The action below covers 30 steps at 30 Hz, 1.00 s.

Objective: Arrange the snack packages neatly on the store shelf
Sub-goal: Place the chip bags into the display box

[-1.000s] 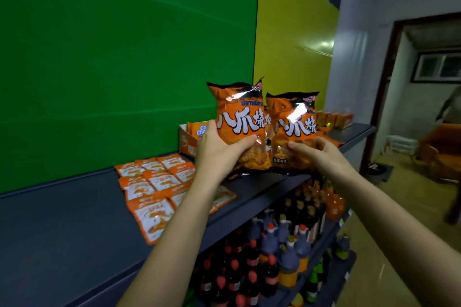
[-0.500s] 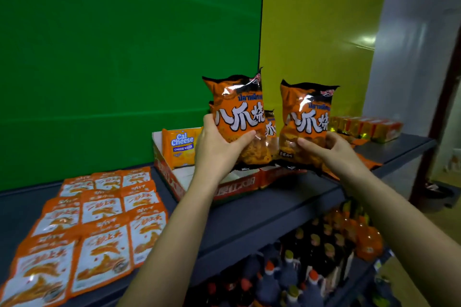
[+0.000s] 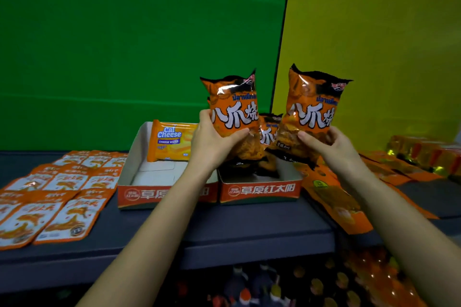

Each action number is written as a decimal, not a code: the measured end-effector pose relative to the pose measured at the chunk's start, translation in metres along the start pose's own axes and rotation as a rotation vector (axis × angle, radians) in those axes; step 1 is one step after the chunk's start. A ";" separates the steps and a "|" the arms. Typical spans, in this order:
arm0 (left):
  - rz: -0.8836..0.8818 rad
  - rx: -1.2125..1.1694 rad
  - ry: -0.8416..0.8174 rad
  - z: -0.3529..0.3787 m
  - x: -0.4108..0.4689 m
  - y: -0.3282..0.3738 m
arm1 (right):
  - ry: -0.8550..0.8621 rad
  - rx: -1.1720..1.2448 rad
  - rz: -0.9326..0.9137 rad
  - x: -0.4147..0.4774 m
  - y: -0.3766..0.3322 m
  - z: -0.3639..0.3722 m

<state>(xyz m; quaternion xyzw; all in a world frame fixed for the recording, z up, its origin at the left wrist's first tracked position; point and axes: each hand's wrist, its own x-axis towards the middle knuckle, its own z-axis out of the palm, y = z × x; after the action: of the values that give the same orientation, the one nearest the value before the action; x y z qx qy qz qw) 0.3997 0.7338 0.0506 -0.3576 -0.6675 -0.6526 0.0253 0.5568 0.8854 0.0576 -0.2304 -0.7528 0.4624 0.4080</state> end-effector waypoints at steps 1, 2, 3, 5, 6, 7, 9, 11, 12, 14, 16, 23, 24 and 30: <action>0.011 0.023 0.010 0.005 0.000 -0.001 | -0.004 0.017 -0.004 0.004 0.005 -0.001; 0.014 0.043 0.014 0.008 0.001 -0.002 | -0.011 0.033 -0.015 0.007 0.009 0.000; 0.005 0.056 0.014 0.011 0.003 -0.004 | -0.018 0.053 -0.009 0.011 0.013 0.001; -0.032 0.077 0.002 0.014 0.006 -0.008 | -0.033 0.113 0.005 0.019 0.017 0.004; -0.046 0.098 -0.011 0.016 0.008 -0.011 | -0.035 0.141 0.003 0.024 0.018 0.006; -0.048 0.125 -0.028 0.019 0.009 -0.014 | -0.043 0.159 -0.001 0.027 0.019 0.007; -0.030 0.170 -0.062 0.025 0.011 -0.021 | -0.062 0.156 -0.012 0.036 0.023 0.011; -0.005 0.184 -0.073 0.032 0.015 -0.026 | -0.084 0.140 -0.024 0.043 0.027 0.013; -0.009 0.172 -0.073 0.034 0.018 -0.027 | -0.093 0.138 -0.025 0.046 0.028 0.013; -0.047 0.125 -0.077 0.037 0.022 -0.028 | -0.097 0.150 -0.023 0.051 0.029 0.013; -0.068 0.112 -0.093 0.040 0.022 -0.032 | -0.094 0.154 -0.026 0.054 0.029 0.011; 0.029 0.709 -0.048 0.043 0.010 -0.041 | -0.138 0.147 -0.025 0.061 0.032 0.008; 0.014 0.774 -0.046 0.040 0.010 -0.042 | -0.150 0.125 -0.031 0.061 0.033 0.008; -0.084 0.832 -0.018 0.036 0.008 -0.048 | -0.271 0.011 -0.030 0.060 0.042 0.015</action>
<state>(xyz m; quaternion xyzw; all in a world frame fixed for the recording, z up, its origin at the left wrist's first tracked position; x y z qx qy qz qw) 0.3848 0.7742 0.0085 -0.2948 -0.8885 -0.3246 0.1351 0.5096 0.9415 0.0410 -0.1524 -0.8017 0.4873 0.3108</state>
